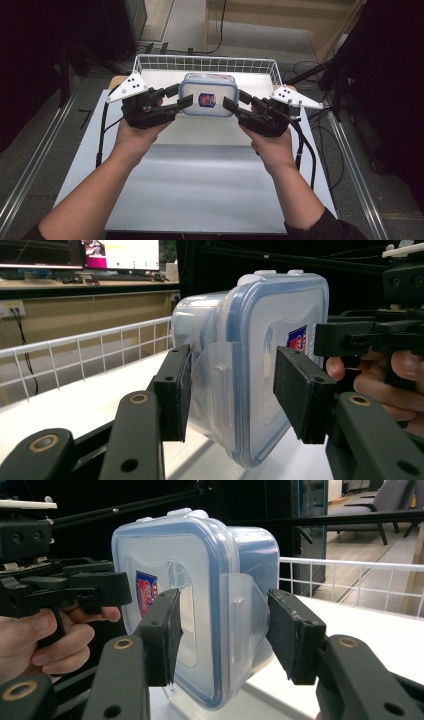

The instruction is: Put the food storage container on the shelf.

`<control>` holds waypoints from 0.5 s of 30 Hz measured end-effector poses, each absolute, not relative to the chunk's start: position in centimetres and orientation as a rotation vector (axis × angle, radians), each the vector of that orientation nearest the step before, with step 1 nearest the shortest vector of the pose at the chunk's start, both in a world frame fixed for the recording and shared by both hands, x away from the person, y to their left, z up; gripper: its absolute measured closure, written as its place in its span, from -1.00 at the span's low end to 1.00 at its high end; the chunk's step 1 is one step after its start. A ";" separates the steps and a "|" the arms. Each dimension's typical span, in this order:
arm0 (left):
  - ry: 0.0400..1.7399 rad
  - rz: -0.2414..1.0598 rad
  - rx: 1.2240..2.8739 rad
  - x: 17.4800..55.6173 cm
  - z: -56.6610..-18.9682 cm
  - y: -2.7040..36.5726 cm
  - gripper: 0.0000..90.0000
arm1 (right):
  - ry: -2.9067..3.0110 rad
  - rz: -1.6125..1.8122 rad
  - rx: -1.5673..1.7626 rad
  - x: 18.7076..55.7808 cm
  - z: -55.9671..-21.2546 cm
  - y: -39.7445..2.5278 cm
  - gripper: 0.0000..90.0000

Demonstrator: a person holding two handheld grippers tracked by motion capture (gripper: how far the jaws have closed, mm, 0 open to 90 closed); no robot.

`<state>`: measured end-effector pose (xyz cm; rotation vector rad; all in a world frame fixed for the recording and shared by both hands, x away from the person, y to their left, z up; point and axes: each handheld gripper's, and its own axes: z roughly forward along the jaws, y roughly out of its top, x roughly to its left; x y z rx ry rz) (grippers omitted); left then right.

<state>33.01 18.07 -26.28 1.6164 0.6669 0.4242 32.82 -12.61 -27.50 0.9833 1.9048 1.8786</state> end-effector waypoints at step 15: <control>0.834 0.254 1.576 36.8 -27.5 18.5 0.13 | 2.001 1.866 1.165 37.2 -27.8 -12.4 0.13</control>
